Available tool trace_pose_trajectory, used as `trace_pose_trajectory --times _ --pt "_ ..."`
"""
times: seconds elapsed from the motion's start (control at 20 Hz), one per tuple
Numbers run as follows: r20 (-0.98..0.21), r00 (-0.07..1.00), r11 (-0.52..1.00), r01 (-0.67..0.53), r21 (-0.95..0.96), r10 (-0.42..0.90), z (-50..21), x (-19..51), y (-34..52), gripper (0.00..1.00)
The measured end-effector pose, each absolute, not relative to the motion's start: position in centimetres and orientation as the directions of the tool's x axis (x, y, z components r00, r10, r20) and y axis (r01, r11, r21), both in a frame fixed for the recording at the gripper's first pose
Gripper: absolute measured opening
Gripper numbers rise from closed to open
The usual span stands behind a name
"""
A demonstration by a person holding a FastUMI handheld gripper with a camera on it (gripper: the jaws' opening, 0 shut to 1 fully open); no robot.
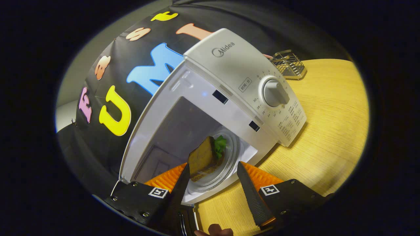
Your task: Open the microwave, put the food inside, and close the microwave door.
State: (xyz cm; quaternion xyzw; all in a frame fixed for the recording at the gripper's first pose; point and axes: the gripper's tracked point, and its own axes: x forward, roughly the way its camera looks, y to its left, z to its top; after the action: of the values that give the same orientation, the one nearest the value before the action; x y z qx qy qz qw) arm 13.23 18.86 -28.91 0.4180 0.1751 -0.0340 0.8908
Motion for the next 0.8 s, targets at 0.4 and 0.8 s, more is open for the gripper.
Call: trace_pose_trajectory --times 0.4,0.8 --pt "-0.254 0.961 0.903 0.008 0.429 0.112 -25.0 5.6 17.7 0.87" --pt "-0.191 0.981 0.977 -0.001 0.213 0.043 -22.6 0.2 17.2 0.34"
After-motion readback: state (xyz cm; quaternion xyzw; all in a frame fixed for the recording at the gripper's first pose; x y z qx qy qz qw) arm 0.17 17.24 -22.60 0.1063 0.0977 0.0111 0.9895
